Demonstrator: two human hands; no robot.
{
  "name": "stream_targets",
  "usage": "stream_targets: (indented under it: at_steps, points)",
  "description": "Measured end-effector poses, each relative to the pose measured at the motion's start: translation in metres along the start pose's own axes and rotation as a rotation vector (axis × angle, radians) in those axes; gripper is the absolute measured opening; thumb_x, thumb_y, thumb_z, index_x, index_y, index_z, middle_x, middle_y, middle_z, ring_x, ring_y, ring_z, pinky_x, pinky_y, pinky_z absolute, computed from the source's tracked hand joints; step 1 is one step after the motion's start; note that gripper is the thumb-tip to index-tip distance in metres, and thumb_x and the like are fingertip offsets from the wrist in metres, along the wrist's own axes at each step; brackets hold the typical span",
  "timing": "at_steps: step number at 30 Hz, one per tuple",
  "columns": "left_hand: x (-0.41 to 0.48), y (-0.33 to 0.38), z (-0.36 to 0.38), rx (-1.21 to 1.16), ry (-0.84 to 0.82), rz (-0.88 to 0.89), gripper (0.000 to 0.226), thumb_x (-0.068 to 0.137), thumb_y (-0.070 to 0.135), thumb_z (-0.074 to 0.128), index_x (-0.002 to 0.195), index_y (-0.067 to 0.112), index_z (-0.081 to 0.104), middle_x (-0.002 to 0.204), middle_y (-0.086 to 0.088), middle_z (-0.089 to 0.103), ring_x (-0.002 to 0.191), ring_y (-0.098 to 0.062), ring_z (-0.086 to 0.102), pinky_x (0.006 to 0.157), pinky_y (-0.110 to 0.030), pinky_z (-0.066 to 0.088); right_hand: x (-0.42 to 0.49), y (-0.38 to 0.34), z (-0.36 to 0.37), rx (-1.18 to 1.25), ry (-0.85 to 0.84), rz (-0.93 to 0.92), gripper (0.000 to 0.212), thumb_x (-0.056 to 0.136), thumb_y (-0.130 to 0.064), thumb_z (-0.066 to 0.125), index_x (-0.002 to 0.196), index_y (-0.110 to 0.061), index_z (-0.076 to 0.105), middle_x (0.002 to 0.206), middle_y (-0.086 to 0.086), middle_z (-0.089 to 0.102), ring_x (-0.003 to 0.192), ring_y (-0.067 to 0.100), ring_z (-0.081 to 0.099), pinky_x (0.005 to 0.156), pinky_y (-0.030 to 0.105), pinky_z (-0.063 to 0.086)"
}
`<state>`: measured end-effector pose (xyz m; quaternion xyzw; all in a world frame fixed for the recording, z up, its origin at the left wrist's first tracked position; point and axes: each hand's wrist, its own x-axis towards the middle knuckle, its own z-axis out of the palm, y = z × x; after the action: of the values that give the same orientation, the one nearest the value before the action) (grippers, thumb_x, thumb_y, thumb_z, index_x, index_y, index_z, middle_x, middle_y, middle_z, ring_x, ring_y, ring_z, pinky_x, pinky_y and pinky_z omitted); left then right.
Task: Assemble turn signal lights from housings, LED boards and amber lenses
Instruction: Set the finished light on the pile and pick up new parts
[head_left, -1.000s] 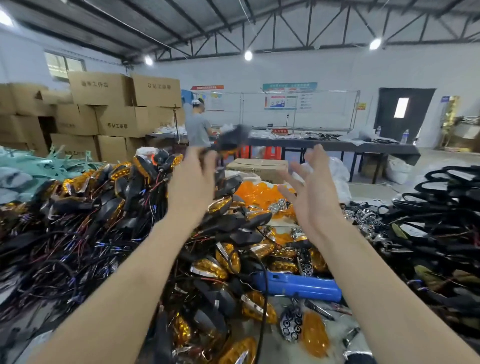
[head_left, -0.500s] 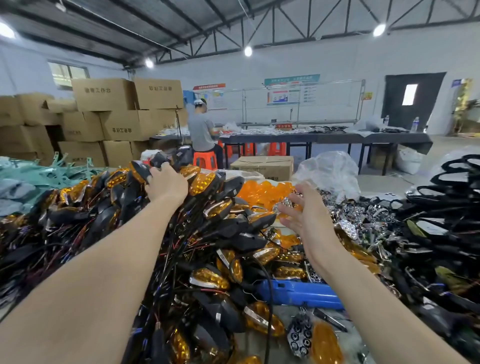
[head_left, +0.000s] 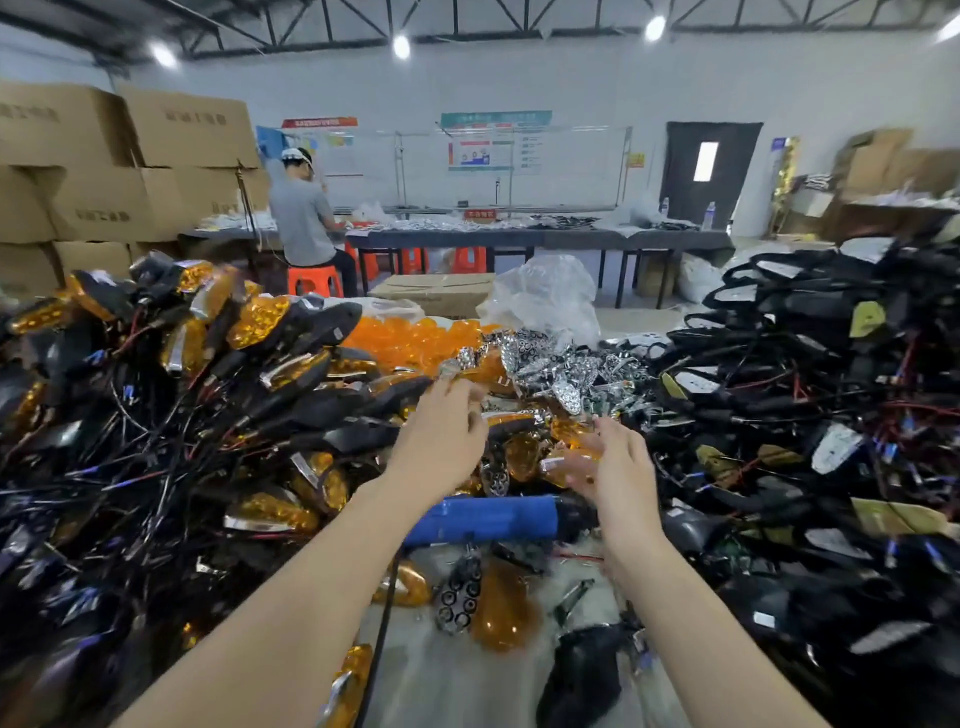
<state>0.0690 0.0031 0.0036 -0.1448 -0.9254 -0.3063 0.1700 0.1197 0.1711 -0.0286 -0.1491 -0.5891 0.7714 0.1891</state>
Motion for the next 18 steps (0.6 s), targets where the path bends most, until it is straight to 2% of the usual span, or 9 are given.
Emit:
stream_targets:
  at_steps: [4, 7, 9, 11, 14, 18]
  points:
    - [0.000, 0.008, 0.027, 0.044, -0.161, -0.040, 0.025, 0.101, 0.023, 0.046, 0.124, 0.022, 0.057, 0.110, -0.002, 0.064, 0.087, -0.022, 0.063, 0.080, -0.043, 0.057, 0.005, 0.011, -0.031, -0.063, 0.061, -0.015, 0.018, 0.108, -0.020, 0.043, 0.107, -0.032, 0.057, 0.113, -0.005, 0.063, 0.092, 0.011, 0.066, 0.075, 0.028, 0.053]
    - [0.004, 0.011, 0.042, 0.092, -0.253, -0.011, 0.027, 0.103, 0.024, 0.044, 0.126, 0.021, 0.057, 0.114, 0.000, 0.063, 0.092, -0.021, 0.063, 0.083, -0.042, 0.055, 0.006, 0.017, -0.040, -0.172, 0.029, -0.087, 0.019, 0.106, -0.019, 0.045, 0.108, -0.034, 0.057, 0.112, -0.004, 0.062, 0.083, 0.003, 0.063, 0.076, 0.031, 0.055]
    - [0.006, 0.013, 0.049, 0.130, -0.270, 0.028, 0.028, 0.103, 0.027, 0.044, 0.126, 0.019, 0.058, 0.117, 0.000, 0.062, 0.099, -0.021, 0.061, 0.089, -0.043, 0.054, 0.008, 0.017, -0.041, -0.291, -0.007, -0.179, 0.022, 0.105, -0.019, 0.045, 0.109, -0.037, 0.055, 0.116, -0.008, 0.059, 0.076, -0.002, 0.061, 0.073, 0.027, 0.053]
    - [0.011, 0.014, 0.057, 0.176, -0.298, 0.045, 0.030, 0.103, 0.034, 0.043, 0.125, 0.020, 0.059, 0.117, -0.001, 0.059, 0.104, -0.022, 0.058, 0.092, -0.044, 0.052, 0.014, 0.014, -0.040, -0.417, -0.039, -0.244, 0.022, 0.105, -0.020, 0.044, 0.112, -0.039, 0.054, 0.121, -0.010, 0.054, 0.080, 0.000, 0.059, 0.071, 0.023, 0.047]
    - [0.020, 0.014, 0.066, 0.296, -0.373, 0.044, 0.034, 0.101, 0.045, 0.044, 0.122, 0.023, 0.059, 0.113, -0.001, 0.056, 0.109, -0.024, 0.052, 0.095, -0.045, 0.049, 0.026, 0.015, -0.039, -0.609, -0.098, -0.269, 0.022, 0.104, -0.021, 0.044, 0.119, -0.035, 0.052, 0.127, -0.004, 0.048, 0.088, 0.008, 0.058, 0.081, 0.032, 0.048]
    - [0.028, 0.010, 0.068, 0.354, -0.463, 0.073, 0.044, 0.097, 0.053, 0.050, 0.127, 0.022, 0.057, 0.117, -0.001, 0.060, 0.116, -0.024, 0.048, 0.099, -0.047, 0.046, 0.034, 0.018, -0.039, -0.738, -0.164, -0.233, 0.026, 0.105, -0.026, 0.043, 0.129, -0.033, 0.050, 0.128, -0.002, 0.045, 0.084, 0.007, 0.059, 0.075, 0.029, 0.050]
